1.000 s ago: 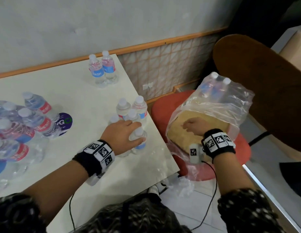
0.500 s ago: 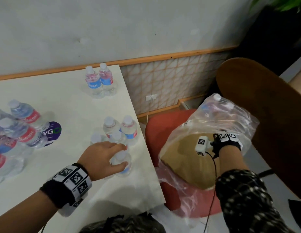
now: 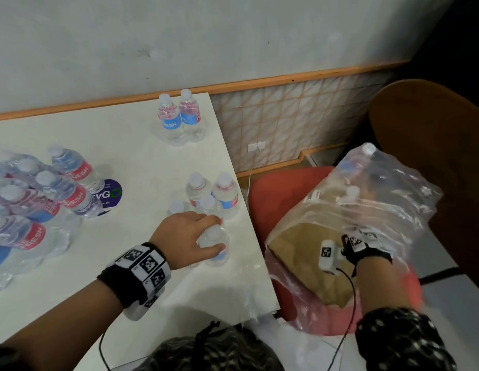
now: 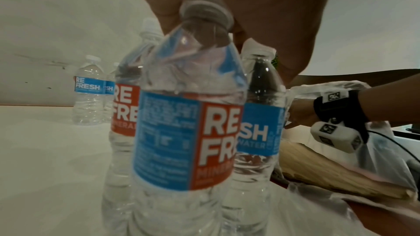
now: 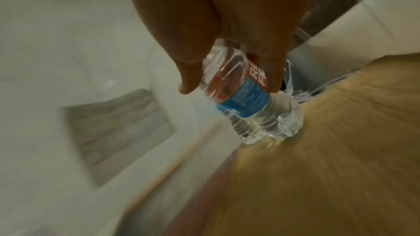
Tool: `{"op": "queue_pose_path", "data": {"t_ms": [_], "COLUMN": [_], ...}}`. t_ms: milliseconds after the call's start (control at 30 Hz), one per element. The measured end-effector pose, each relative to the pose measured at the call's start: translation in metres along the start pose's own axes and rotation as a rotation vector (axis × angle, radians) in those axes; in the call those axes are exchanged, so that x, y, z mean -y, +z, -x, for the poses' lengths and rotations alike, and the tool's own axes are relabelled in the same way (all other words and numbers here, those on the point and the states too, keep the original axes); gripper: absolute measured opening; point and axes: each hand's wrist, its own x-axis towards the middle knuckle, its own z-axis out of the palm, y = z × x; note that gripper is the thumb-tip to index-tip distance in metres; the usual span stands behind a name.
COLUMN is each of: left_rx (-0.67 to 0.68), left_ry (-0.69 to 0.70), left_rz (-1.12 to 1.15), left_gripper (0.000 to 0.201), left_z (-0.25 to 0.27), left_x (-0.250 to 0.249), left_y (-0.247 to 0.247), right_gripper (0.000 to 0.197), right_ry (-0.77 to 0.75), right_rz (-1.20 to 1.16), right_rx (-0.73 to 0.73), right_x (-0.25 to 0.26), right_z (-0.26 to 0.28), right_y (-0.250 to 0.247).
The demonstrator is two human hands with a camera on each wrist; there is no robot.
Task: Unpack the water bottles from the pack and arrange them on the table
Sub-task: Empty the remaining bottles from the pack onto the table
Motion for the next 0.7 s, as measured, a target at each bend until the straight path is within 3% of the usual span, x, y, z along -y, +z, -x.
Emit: {"op": "queue_pose_path", "data": {"t_ms": [67,133,267,333,400,533,633,700], "left_rx": [0.019,0.061,0.103,0.119,0.166,0.198,0.179,0.144], "left_ry": [0.006,-0.006,-0.008,-0.016,-0.034,-0.070,-0.053,0.035], "left_rz": [-0.001,0.018,0.036,0.028,0.017,0.072,0.105,0.093], "left_gripper": [0.048,0.053,0.058,0.062,0.064,0.041,0.030,0.031], "left_z": [0.001,0.000,0.001,0.002,0.001,0.001,0.003,0.004], "left_x": [0.001,0.002,0.005,0.007,0.007,0.003,0.001,0.000], "left_y": [-0.001,-0.001,-0.002,-0.003,-0.004,-0.007,-0.010,-0.008], "right_gripper": [0.058,0.050,0.028,0.014,0.019,0.016,0.015,0.018], "right_ry": [0.045,0.034,-0.315,-0.481,-0.530,-0.616,-0.623,-0.639], "right_rz": [-0.177,-0.324,-0.436,-0.576,-0.700,-0.793,-0.846,-0.836], "right_rx": [-0.049,0.027,-0.180,-0.196,-0.122,0.062,0.090,0.060], "right_x": [0.004,0.015,0.036,0.034,0.029,0.053,0.088,0.111], "right_z": [0.007,0.017,0.045,0.066,0.079,0.112,0.115,0.110], "right_y": [0.007,0.013,0.027,0.034,0.037,0.044,0.067,0.082]}}
